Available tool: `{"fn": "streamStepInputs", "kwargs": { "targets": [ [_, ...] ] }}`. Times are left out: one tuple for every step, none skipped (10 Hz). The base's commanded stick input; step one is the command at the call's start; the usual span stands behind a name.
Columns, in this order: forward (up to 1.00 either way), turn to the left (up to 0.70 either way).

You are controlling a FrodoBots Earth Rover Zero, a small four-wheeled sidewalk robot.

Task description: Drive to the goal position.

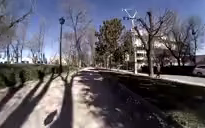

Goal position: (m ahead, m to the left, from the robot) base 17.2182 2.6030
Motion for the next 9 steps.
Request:
{"fn": "streamStepInputs", "kwargs": {
  "targets": [
    [1.00, 0.40],
    [1.00, 0.40],
    [1.00, 0.40],
    [1.00, 0.40],
    [1.00, 0.40],
    [1.00, 0.40],
    [1.00, 0.40],
    [1.00, 0.40],
    [1.00, 0.36]
  ]
}}
